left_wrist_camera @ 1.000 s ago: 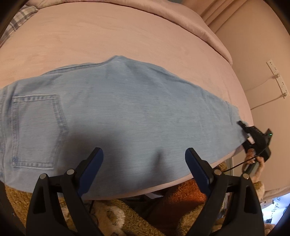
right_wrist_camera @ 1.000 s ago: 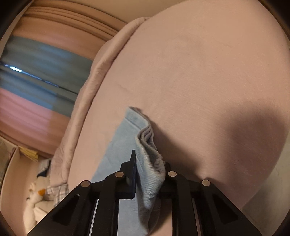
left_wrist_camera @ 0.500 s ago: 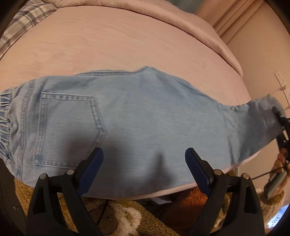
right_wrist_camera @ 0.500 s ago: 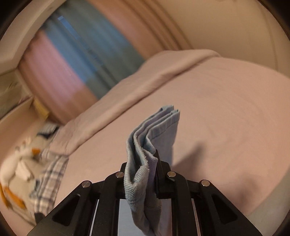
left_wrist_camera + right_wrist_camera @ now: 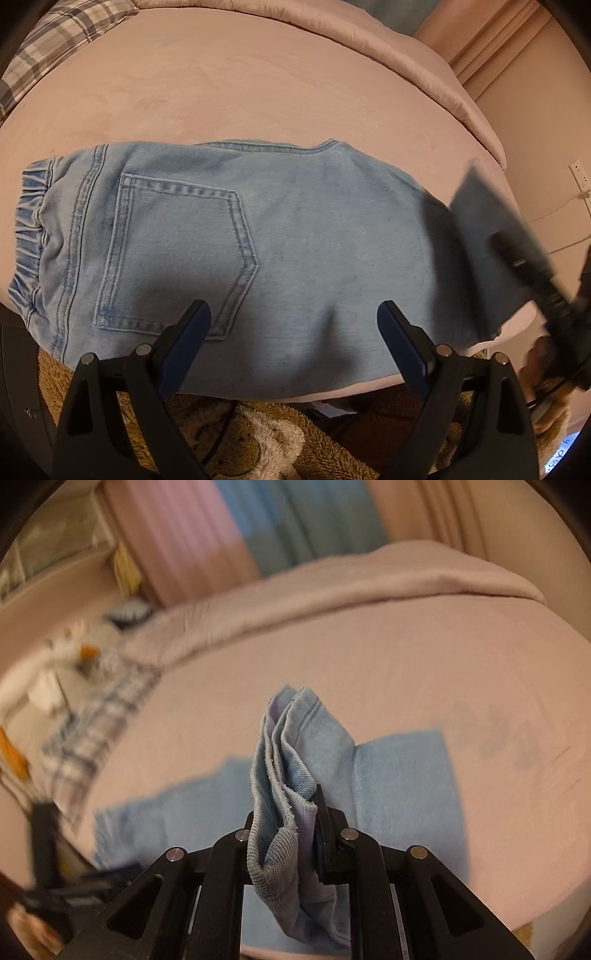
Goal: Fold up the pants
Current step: 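Grasp a pant-leg hem with the right tool and fold it over the pants, then grasp the folded leg seam with the left tool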
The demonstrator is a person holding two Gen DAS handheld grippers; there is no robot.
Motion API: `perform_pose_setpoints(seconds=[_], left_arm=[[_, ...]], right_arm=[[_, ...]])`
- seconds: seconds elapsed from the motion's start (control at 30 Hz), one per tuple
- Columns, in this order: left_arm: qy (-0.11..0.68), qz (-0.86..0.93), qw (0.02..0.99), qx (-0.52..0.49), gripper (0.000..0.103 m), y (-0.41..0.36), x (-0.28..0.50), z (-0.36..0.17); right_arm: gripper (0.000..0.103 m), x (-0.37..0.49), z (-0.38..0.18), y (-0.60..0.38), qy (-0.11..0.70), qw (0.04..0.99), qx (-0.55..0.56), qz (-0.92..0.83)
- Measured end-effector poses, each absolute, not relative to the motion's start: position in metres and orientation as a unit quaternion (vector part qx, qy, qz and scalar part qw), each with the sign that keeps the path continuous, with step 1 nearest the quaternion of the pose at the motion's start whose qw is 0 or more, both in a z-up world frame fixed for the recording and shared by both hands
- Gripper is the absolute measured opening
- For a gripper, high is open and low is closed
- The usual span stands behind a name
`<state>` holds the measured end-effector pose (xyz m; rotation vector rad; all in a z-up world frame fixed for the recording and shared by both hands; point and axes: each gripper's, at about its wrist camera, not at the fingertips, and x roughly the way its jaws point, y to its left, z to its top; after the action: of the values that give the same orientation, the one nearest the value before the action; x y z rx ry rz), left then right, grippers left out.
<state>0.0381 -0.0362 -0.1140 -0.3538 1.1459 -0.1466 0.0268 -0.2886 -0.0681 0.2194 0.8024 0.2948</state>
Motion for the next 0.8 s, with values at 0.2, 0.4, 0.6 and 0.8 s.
perform_pose_setpoints(seconds=[0.2,0.4,0.6,0.8], left_arm=[[0.542,-0.068,0.821,-0.164,0.092,-0.034,0.04,-0.116],[0.541,-0.069,0.821,-0.165,0.092,-0.034,0.042,-0.116],[0.539,-0.075,0.823,-0.163,0.092,-0.037,0.044,-0.114],[0.539,-0.089,0.823,-0.158,0.092,-0.048,0.049,-0.112]], right_arm=[[0.016,0.034,-0.125,-0.256,0.474,0.866,0.056,0.15],[0.026,0.035,-0.121,-0.252,0.49,0.857,0.039,0.157],[0.062,0.019,-0.096,-0.275,0.474,0.857,0.085,0.185],[0.068,0.009,-0.093,-0.311,0.456,0.879,0.086,0.107]])
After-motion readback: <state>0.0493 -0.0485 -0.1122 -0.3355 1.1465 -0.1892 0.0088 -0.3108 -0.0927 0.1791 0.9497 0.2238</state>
